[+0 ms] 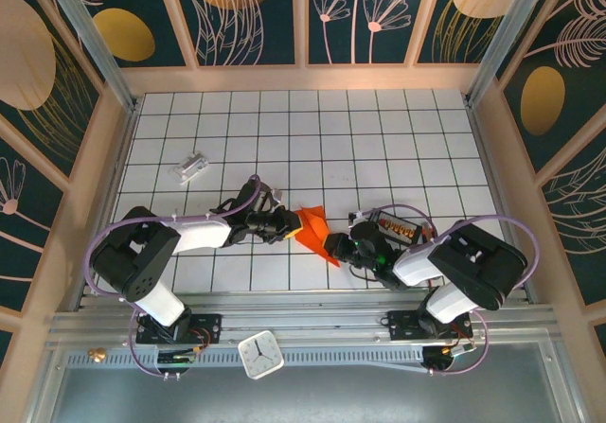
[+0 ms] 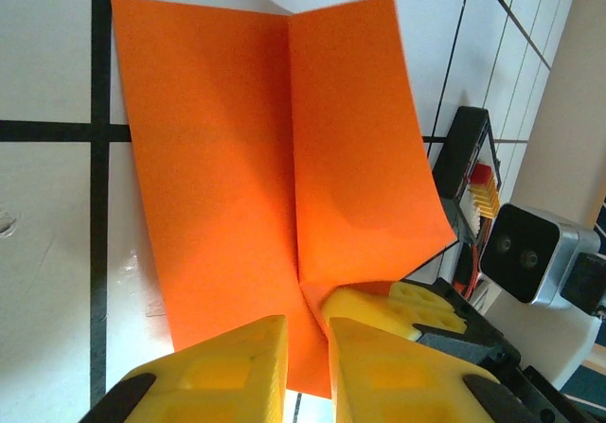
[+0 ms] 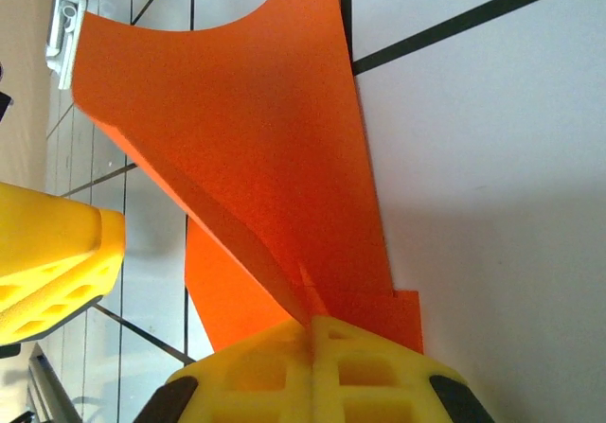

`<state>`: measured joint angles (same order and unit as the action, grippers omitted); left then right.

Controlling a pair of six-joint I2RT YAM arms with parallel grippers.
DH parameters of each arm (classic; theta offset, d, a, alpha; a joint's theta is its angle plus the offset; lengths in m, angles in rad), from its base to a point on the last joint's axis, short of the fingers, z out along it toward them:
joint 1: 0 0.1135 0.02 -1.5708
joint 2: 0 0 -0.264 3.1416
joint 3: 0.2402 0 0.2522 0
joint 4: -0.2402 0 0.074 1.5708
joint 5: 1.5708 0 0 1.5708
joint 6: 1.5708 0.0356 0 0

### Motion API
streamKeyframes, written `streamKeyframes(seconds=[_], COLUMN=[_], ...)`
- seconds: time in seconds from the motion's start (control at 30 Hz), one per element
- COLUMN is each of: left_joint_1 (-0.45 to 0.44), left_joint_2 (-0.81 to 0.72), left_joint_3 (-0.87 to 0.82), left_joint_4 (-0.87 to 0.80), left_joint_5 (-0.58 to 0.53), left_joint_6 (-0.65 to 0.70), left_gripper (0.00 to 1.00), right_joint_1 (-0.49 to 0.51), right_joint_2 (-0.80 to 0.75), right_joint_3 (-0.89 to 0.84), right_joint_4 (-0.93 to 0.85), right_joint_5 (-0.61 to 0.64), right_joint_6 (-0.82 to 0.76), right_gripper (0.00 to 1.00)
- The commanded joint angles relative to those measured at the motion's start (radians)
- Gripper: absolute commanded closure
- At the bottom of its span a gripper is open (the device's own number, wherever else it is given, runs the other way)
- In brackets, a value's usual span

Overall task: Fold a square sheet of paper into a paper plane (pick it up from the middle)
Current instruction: Fourth fold the wing at the center of the table.

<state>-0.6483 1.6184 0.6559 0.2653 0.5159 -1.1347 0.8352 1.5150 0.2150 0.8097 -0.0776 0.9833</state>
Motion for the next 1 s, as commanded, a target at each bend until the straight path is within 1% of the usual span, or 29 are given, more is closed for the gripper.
streamKeyframes(seconds=[0.0,0.2,0.43,0.6,0.77,0.97], left_joint_1=[-0.008,-0.04,-0.09,-0.091,-0.09,-0.09], left_joint_2=[0.009,0.007,0.066,0.14,0.178,0.219], left_joint_3=[0.016,0.042,0.108,0.139,0.183,0.19], left_joint_4=[0.041,0.054,0.107,0.158,0.141,0.131], left_joint_5=[0.013,0.011,0.041,0.077,0.075,0.055], left_joint_6=[0.005,0.056,0.084,0.065,0.089,0.098], left_gripper=[0.8,0.78,0.76,0.76,0.76,0.76], right_joint_1=[-0.01,-0.019,-0.019,-0.019,-0.02,-0.018], right_joint_2=[0.03,0.047,0.06,0.06,0.061,0.062], right_joint_3=[-0.016,-0.015,-0.004,0.004,0.011,0.016], right_joint_4=[0.013,0.001,-0.016,-0.036,-0.047,-0.059], right_joint_5=[-0.022,-0.028,-0.028,-0.027,-0.027,-0.025], right_joint_6=[0.032,0.048,0.054,0.053,0.051,0.048], right_gripper=[0.99,0.99,0.99,0.99,0.99,0.98])
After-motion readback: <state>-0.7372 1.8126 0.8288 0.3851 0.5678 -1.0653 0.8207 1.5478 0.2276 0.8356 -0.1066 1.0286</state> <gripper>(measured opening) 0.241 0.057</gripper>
